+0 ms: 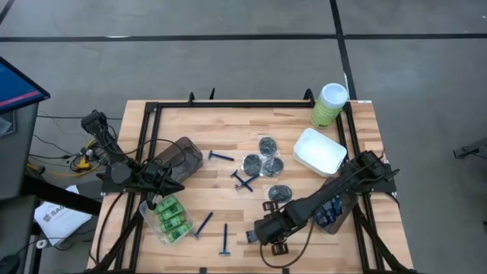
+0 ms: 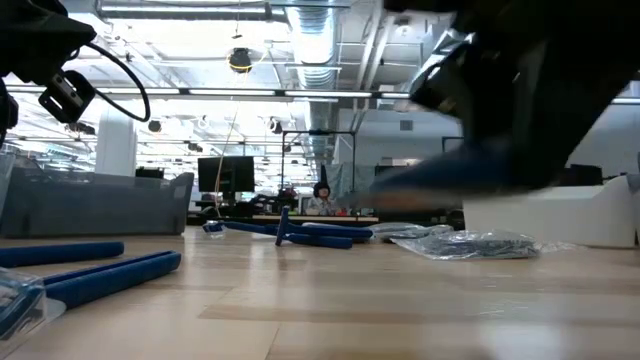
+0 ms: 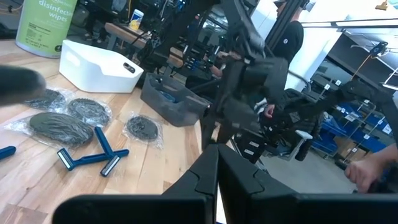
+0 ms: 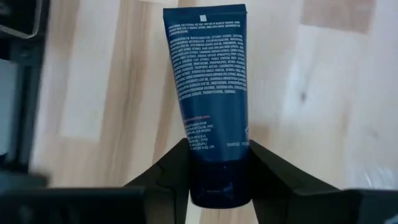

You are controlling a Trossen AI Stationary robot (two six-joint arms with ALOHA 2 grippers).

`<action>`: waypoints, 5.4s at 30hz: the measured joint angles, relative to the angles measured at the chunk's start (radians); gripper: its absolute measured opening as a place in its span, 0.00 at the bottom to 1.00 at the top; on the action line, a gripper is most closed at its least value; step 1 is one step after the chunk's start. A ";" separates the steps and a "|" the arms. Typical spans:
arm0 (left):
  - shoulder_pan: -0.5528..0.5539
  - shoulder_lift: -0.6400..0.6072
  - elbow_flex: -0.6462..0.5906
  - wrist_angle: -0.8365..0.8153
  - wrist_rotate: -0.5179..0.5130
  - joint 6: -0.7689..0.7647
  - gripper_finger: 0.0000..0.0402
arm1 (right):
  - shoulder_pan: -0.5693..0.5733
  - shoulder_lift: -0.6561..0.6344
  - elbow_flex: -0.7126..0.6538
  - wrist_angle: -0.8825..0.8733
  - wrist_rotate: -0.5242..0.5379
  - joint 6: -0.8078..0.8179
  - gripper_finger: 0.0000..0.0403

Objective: Pick & Place Travel size toiletries
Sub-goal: Put the blue shave cream into the right black bin

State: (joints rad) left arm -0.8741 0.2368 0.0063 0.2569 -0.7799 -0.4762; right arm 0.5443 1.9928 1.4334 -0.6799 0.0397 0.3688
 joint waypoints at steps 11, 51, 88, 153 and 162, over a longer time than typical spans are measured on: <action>0.000 0.001 0.000 0.000 0.000 0.000 0.00 | 0.033 -0.263 0.000 -0.347 0.102 0.270 0.29; 0.000 0.001 0.000 0.006 0.000 0.000 0.00 | 0.275 -0.262 0.001 -0.890 0.007 1.220 0.29; 0.000 0.001 0.000 0.015 0.000 0.000 0.00 | 0.331 -0.204 -0.078 -0.891 -0.223 1.543 0.32; 0.000 0.001 0.000 0.022 0.000 0.000 0.00 | 0.250 -0.439 -0.077 -0.887 -0.091 1.520 0.61; 0.000 0.002 0.000 0.022 0.000 0.000 0.00 | 0.210 -0.489 -0.077 -0.720 -0.060 1.304 0.59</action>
State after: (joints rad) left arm -0.8740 0.2384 0.0059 0.2790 -0.7799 -0.4759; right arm 0.7547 1.5037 1.3563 -1.3999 -0.0200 1.6726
